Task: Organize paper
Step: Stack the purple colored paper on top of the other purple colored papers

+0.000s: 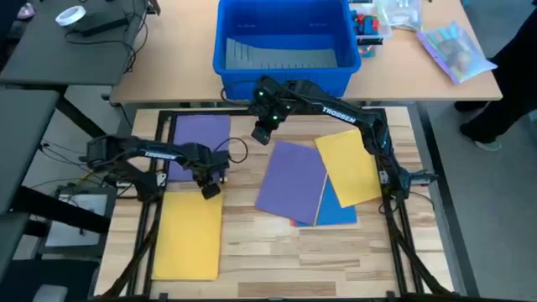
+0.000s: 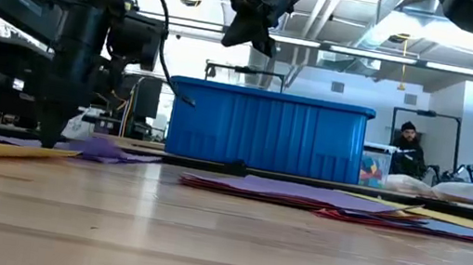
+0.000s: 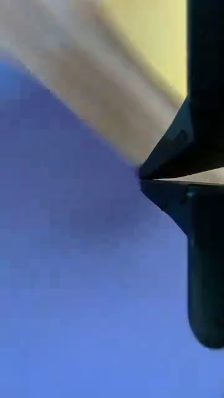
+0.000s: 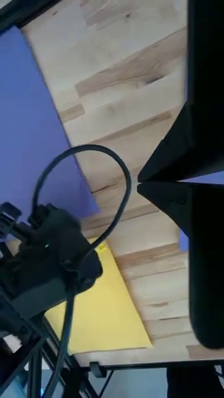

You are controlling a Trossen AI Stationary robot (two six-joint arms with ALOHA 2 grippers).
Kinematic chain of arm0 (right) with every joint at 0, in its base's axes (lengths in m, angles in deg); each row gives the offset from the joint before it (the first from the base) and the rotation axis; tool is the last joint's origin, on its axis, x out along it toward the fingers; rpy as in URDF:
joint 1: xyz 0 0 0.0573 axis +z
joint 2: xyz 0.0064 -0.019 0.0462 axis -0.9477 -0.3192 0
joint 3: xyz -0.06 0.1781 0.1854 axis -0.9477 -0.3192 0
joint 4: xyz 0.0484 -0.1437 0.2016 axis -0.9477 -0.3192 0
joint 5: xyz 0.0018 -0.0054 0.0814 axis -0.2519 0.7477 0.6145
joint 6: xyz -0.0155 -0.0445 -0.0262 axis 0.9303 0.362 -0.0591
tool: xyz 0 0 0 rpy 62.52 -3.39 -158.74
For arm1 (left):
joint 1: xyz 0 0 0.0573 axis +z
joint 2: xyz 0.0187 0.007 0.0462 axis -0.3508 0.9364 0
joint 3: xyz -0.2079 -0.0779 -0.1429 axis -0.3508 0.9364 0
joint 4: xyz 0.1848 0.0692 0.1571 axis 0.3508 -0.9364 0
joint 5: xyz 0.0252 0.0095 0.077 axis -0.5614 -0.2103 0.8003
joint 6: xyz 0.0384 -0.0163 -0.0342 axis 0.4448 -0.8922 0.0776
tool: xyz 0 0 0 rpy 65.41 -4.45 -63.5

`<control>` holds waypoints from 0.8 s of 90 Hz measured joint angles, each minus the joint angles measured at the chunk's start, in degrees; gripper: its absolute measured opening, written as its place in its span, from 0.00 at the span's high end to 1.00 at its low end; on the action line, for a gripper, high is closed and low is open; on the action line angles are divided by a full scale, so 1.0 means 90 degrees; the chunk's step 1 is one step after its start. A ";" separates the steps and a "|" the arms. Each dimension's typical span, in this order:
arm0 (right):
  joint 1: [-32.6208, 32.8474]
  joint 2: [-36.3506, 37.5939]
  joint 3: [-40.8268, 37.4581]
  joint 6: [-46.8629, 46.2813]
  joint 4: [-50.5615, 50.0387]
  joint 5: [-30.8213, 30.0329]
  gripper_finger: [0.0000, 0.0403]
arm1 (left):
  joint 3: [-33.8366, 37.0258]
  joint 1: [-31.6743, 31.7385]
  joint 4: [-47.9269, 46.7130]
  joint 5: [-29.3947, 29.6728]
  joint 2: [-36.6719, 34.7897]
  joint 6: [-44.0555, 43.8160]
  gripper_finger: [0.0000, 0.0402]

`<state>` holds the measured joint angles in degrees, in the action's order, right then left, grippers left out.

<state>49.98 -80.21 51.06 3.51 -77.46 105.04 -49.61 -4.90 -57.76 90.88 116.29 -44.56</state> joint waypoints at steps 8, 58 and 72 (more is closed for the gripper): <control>-0.0016 0.0000 0.0000 0.0000 0.0000 0.0000 1.00 | 0.0000 0.0003 -0.0012 -0.0086 -0.0120 -0.0006 1.00; -0.0095 0.0000 0.0000 0.0119 -0.0160 -0.0015 1.00 | -0.0010 -0.0046 -0.0126 -0.1618 -0.0264 -0.0055 1.00; -0.0095 0.0000 0.0000 0.0121 -0.0171 -0.0015 1.00 | -0.0068 -0.0012 -0.0134 -0.1848 -0.0286 -0.0218 1.00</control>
<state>49.12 -80.21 51.06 4.60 -79.00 104.91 -50.23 -5.01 -58.97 74.25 113.72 -46.52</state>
